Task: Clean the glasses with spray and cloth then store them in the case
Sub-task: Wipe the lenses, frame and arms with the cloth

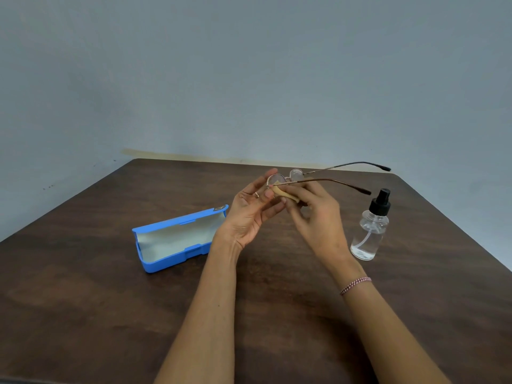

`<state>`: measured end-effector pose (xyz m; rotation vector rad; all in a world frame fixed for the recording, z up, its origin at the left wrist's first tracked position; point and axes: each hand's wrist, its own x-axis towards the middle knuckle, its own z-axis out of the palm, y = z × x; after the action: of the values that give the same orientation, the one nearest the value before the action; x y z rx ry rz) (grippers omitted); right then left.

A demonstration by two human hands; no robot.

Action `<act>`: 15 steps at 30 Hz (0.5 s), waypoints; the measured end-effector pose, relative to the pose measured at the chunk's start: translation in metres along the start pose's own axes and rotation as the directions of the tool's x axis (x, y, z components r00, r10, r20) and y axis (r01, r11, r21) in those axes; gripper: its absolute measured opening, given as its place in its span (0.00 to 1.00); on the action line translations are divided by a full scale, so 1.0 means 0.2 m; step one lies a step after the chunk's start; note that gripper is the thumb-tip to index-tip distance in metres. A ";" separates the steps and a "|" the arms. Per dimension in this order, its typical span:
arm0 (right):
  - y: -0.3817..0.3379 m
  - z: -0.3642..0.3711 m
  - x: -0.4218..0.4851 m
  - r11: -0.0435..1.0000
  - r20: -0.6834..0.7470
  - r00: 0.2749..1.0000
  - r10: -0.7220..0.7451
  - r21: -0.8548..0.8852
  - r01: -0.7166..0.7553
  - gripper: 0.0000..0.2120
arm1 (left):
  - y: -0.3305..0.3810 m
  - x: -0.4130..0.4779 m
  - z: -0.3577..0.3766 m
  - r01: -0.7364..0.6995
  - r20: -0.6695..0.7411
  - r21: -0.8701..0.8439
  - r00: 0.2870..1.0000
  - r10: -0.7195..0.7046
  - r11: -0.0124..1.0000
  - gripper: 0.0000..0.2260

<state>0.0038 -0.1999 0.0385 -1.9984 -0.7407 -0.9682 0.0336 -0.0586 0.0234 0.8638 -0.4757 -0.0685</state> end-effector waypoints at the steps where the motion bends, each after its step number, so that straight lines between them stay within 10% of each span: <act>1: 0.00 -0.01 0.00 1.000 -0.014 1.000 0.005 -0.027 -0.005 0.12 | 0.00 0.00 0.01 0.010 0.002 -0.003 1.000 -0.010 1.000 0.23; 15: 0.05 -0.03 0.01 0.995 0.007 1.000 0.029 -0.097 -0.028 0.08 | -0.01 0.00 0.02 -0.001 -0.031 0.012 1.000 0.001 1.000 0.23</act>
<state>0.0092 -0.2098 0.0392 -2.0923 -0.6790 -0.9964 0.0319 -0.0619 0.0245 0.8749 -0.4480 -0.0514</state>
